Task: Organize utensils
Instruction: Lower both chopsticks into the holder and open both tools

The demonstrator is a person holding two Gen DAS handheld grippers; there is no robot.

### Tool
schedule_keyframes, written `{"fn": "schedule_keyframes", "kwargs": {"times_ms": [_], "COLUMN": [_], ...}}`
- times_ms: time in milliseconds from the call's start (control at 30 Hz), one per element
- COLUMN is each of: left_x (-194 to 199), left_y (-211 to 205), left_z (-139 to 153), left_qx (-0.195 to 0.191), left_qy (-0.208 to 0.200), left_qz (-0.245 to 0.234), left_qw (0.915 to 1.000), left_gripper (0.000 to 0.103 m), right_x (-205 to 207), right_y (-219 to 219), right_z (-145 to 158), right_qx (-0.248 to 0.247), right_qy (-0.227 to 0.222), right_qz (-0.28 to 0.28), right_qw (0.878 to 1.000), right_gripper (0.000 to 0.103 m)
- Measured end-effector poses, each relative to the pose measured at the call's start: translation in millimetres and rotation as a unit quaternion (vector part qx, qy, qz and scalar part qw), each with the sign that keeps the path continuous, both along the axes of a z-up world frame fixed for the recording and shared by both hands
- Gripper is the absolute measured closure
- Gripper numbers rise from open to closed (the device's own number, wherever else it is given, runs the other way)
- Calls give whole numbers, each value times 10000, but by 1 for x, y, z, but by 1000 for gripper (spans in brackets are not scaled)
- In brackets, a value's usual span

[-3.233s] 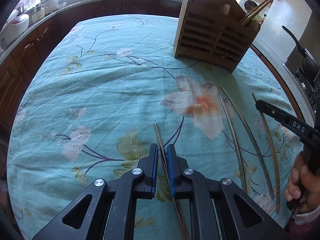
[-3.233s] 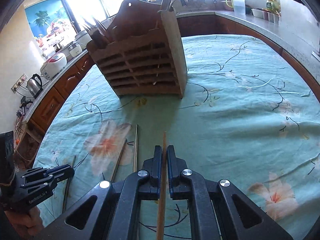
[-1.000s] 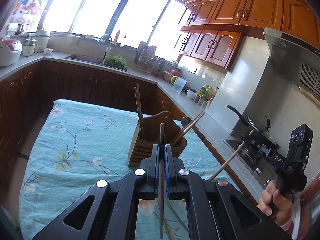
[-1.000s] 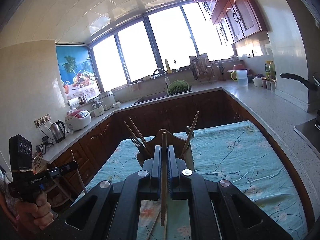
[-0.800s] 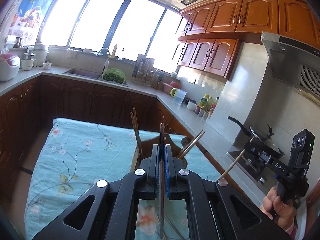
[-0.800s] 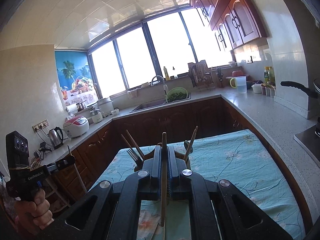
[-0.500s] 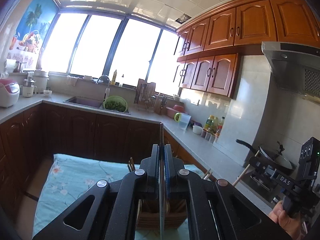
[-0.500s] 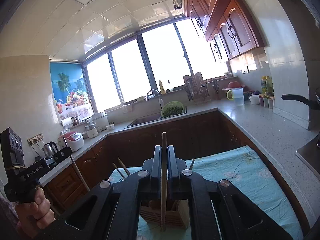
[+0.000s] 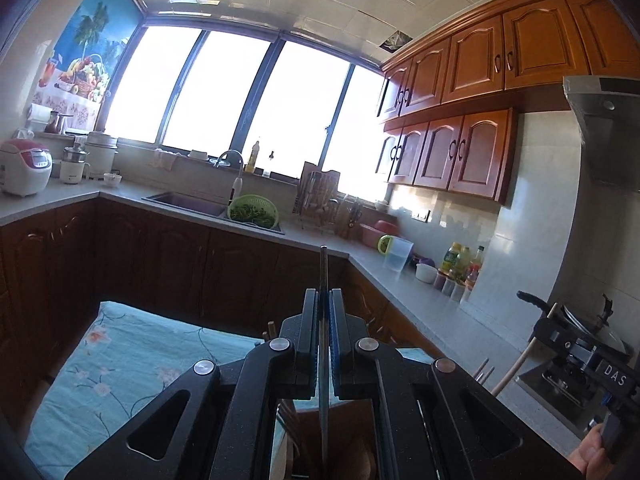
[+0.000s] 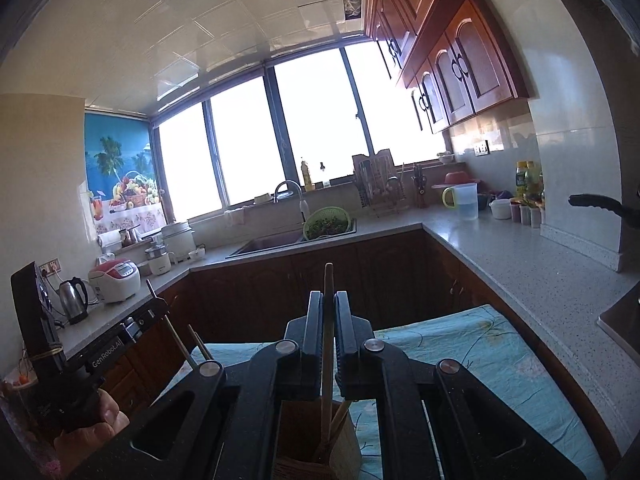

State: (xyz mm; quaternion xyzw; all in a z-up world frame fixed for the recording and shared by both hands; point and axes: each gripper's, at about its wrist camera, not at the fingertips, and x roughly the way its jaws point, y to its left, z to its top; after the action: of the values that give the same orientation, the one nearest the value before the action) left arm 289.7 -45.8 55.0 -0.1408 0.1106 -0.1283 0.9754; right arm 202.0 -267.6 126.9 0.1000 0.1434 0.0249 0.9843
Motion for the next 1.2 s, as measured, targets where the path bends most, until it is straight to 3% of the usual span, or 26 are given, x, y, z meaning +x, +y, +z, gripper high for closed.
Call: {"fn": "schedule_keyframes", "kwargs": {"times_ms": [233, 333, 633, 900, 1033, 1100, 1167, 1200], "left_x": [2, 8, 19, 8, 5, 2, -4, -8], "left_y": [-4, -2, 14, 28, 31, 34, 37, 38], "left_z": [-34, -34, -16, -24, -23, -22, -19, -19], "left_qx": [-15, 12, -70, -96, -132, -181, -215, -216], "left_qy": [397, 536, 688, 741, 862, 869, 837, 817], "left_qz": [-66, -109, -134, -121, -81, -76, -9, 23], "left_qw": [9992, 9985, 9975, 9971, 9962, 9960, 9963, 9964], "left_gripper": [100, 100, 100, 99, 98, 86, 75, 71], "right_x": [8, 12, 12, 12, 9, 6, 0, -2], "right_y": [-1, -4, -5, -6, -12, -16, -18, -20], "right_z": [-36, -45, -41, -41, -43, -42, -40, -39], "right_qx": [163, 262, 231, 284, 488, 564, 618, 650], "right_qy": [428, 616, 659, 681, 656, 628, 567, 545], "right_qz": [68, 81, 39, 41, 56, 31, 2, -5], "right_qw": [9989, 9977, 9975, 9973, 9966, 9964, 9965, 9964], "right_gripper": [98, 97, 97, 97, 90, 83, 64, 61]}}
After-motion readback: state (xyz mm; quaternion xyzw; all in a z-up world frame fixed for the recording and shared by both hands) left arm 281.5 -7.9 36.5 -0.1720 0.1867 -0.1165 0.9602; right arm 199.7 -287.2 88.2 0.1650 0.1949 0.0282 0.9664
